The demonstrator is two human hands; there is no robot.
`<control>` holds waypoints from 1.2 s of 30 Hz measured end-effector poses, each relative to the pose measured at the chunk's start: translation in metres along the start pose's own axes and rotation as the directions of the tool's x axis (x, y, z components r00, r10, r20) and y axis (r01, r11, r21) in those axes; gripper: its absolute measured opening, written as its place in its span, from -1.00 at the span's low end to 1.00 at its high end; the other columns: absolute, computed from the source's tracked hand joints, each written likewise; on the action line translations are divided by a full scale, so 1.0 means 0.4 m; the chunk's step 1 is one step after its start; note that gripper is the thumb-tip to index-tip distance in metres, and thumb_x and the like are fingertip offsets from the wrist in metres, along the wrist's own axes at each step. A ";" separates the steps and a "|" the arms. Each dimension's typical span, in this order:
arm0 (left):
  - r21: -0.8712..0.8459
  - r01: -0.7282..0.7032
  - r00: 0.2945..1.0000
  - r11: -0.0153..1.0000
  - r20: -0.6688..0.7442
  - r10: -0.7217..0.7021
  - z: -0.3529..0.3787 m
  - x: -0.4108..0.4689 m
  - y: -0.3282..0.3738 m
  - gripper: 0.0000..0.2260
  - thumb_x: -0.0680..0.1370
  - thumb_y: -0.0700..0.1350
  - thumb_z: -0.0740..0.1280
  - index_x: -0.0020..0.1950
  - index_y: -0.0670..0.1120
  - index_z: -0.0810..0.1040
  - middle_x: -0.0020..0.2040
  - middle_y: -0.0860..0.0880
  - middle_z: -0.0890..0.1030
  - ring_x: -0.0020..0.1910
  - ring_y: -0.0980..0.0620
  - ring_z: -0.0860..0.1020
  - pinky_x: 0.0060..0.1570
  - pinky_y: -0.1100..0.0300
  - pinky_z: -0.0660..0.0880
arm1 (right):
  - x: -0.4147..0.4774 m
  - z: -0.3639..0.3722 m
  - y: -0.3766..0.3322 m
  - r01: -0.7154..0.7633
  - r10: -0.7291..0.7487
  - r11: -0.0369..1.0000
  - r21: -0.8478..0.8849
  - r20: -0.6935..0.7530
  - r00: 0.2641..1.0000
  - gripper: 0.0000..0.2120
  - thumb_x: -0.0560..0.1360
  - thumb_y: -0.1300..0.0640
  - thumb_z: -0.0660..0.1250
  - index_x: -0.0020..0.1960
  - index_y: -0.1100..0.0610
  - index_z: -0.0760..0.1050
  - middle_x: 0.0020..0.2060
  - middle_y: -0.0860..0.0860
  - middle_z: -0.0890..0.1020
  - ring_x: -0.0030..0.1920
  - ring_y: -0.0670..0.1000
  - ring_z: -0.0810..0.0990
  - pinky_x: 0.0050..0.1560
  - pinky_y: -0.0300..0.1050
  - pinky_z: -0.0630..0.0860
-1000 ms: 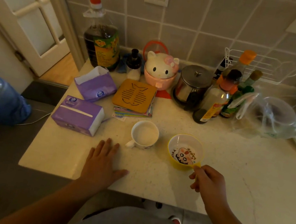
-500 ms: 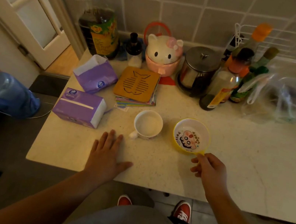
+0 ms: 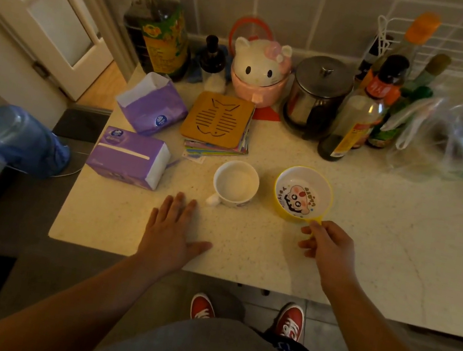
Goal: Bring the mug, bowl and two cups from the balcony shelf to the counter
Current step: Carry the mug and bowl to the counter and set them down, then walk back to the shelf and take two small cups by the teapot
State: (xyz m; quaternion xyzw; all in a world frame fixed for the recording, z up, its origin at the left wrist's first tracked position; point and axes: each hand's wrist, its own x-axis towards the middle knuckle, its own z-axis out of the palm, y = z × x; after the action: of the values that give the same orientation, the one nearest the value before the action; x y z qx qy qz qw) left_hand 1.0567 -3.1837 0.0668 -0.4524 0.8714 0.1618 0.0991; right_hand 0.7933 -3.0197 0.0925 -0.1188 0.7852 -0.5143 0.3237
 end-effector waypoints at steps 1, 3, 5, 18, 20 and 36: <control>0.001 -0.003 1.000 1.000 -0.004 0.003 0.000 -0.001 0.000 -0.09 0.37 0.50 0.08 0.56 0.08 -0.14 0.60 -0.06 -0.14 0.56 -0.12 -0.15 0.50 -0.14 -0.03 | 0.001 -0.002 0.001 0.006 -0.006 1.000 -0.006 0.001 1.000 -0.82 0.50 0.03 0.32 -0.23 0.02 0.61 -0.32 -0.07 0.70 -0.41 -0.10 0.65 -0.36 -0.14 0.55; 0.005 -0.014 1.000 1.000 -0.013 0.014 -0.002 -0.001 0.001 -0.10 0.38 0.49 0.09 0.56 0.07 -0.13 0.60 -0.07 -0.14 0.56 -0.12 -0.15 0.50 -0.15 -0.03 | 0.002 -0.006 0.001 0.025 -0.025 0.999 -0.028 -0.003 1.000 -0.83 0.49 0.02 0.33 -0.24 0.02 0.60 -0.40 -0.05 0.67 -0.43 -0.10 0.63 -0.35 -0.13 0.56; 0.005 -0.021 1.000 1.000 -0.006 0.021 -0.006 -0.002 0.001 -0.10 0.38 0.48 0.10 0.56 0.07 -0.13 0.60 -0.08 -0.14 0.56 -0.13 -0.15 0.50 -0.16 -0.02 | -0.001 -0.010 -0.001 0.043 -0.044 0.999 -0.034 -0.018 0.999 -0.88 0.46 0.01 0.36 -0.23 -0.01 0.59 -0.42 -0.03 0.64 -0.44 -0.11 0.62 -0.34 -0.11 0.59; -0.304 -0.326 0.891 0.895 0.219 0.398 0.043 -0.190 -0.026 -0.82 0.49 0.27 0.11 -0.24 0.26 0.35 -0.29 0.23 0.41 -0.33 0.26 0.43 -0.35 0.37 0.27 | -0.254 -0.044 0.101 -0.004 -0.014 0.967 -0.255 -0.069 0.998 -0.95 0.51 -0.02 0.34 -0.11 -0.15 0.49 -0.21 -0.08 0.65 -0.31 -0.14 0.63 -0.42 -0.33 0.52; -0.305 -0.279 0.841 0.911 0.381 0.385 0.097 -0.196 -0.040 -0.87 0.48 0.28 0.17 -0.23 0.30 0.39 -0.28 0.25 0.45 -0.29 0.29 0.45 -0.35 0.36 0.27 | -0.304 -0.049 0.152 -0.063 0.065 0.962 -0.265 0.000 0.998 -0.95 0.53 0.08 0.33 -0.10 -0.01 0.53 -0.25 0.02 0.66 -0.32 -0.10 0.64 -0.37 -0.32 0.53; -0.014 -0.181 0.723 0.983 0.676 0.143 0.322 -0.190 0.097 -0.74 0.53 0.06 0.33 -0.32 -0.01 0.47 -0.32 0.00 0.56 -0.32 0.05 0.51 -0.28 0.15 0.40 | -0.654 -0.322 0.636 -0.625 0.611 0.769 -0.134 -0.133 0.780 -0.89 0.53 0.06 0.33 -0.13 0.07 0.53 -0.20 0.09 0.67 -0.23 0.03 0.66 -0.25 -0.10 0.55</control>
State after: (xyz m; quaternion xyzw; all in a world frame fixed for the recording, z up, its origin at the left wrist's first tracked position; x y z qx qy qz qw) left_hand 1.0717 -3.0575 -0.0209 -0.2823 0.8163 0.2994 0.4053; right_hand 0.9485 -2.6770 0.0020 0.1401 0.8342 -0.3142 0.4311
